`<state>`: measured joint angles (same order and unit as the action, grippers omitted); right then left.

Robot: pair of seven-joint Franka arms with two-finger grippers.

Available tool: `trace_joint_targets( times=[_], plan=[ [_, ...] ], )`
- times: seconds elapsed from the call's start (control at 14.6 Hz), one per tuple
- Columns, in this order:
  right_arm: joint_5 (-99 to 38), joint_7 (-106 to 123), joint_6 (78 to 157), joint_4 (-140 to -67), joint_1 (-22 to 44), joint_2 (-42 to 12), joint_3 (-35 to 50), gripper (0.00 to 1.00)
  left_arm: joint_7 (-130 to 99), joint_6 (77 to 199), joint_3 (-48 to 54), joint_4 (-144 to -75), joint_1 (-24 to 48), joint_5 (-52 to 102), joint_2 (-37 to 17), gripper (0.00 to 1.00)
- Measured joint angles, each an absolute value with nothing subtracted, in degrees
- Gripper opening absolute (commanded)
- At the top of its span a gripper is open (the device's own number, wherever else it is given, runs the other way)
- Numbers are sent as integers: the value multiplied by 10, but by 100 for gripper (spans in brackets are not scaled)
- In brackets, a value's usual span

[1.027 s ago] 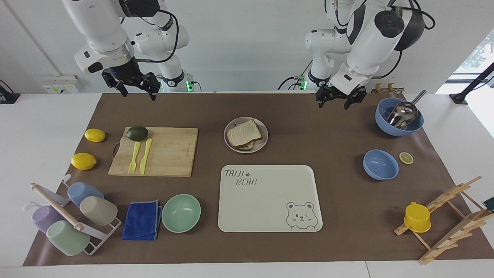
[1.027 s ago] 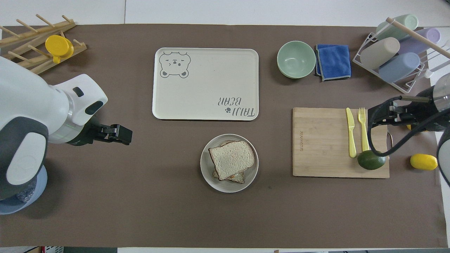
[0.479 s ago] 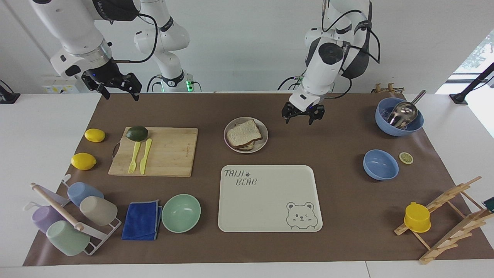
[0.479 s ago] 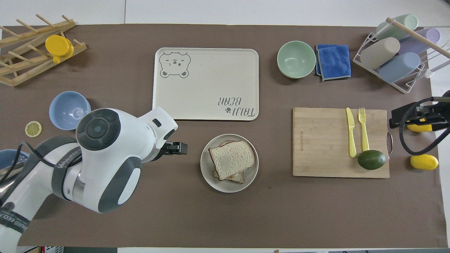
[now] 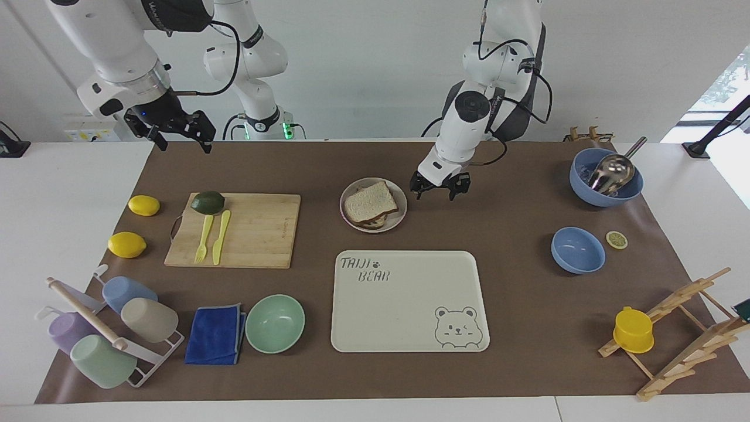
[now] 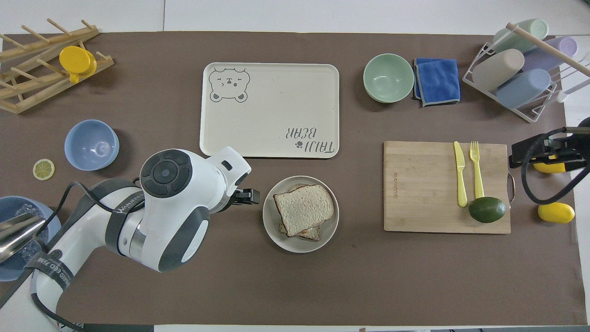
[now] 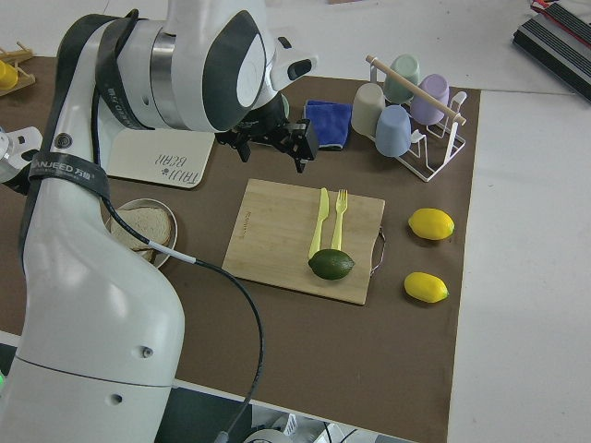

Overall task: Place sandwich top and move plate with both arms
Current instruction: 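Reach the left gripper to the white plate rim and grasp it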

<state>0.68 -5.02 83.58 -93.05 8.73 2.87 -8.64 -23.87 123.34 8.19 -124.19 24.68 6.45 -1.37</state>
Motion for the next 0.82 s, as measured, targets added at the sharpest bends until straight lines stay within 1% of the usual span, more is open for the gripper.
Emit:
trace_joint_targets(
  times=[0.21,0.55,0.68,0.82],
  plan=[
    [7,-50,835,-930,76,29,-70,100,-241,1274,82,-1265,256,77,-15,97],
    [7,-50,835,-930,15,29,-15,100,-253,1317,82,-1282,277,94,-31,87],
    [7,-50,835,-930,11,29,-13,100,-266,1336,82,-1284,289,99,-43,81],
    [7,-47,835,-930,8,29,-14,100,-269,1342,82,-1284,295,105,-50,80]
  ],
)
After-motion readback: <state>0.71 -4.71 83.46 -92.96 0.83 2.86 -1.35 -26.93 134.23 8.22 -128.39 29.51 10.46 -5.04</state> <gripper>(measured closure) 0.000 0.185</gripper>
